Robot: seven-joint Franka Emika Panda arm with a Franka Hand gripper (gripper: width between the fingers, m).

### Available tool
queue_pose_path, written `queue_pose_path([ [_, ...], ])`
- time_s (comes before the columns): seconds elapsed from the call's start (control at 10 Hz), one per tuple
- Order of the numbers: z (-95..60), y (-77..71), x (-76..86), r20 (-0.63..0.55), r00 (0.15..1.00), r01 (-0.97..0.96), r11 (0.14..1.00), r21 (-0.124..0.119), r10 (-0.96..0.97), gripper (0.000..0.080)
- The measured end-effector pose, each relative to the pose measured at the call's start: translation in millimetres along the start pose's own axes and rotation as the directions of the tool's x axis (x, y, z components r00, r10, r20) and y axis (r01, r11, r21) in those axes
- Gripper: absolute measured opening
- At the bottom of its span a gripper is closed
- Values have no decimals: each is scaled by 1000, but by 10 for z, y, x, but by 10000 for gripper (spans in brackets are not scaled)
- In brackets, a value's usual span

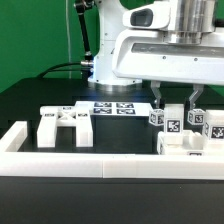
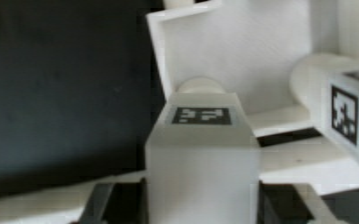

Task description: Assemble chair

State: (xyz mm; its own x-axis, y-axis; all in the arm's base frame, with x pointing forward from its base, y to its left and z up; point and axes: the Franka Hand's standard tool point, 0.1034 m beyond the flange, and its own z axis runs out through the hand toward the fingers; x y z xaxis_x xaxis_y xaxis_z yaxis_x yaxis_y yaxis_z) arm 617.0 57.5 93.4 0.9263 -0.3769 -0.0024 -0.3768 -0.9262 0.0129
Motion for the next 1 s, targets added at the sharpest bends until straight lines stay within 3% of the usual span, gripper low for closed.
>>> queue_pose_path([
  [0.5, 16, 2, 0, 10, 873, -488, 873, 7, 488, 285],
  [0.9, 18, -6, 7, 16, 741, -672, 741, 9, 672, 285],
  [1.0, 21, -13, 2, 19, 722, -692, 722, 9, 692, 342],
])
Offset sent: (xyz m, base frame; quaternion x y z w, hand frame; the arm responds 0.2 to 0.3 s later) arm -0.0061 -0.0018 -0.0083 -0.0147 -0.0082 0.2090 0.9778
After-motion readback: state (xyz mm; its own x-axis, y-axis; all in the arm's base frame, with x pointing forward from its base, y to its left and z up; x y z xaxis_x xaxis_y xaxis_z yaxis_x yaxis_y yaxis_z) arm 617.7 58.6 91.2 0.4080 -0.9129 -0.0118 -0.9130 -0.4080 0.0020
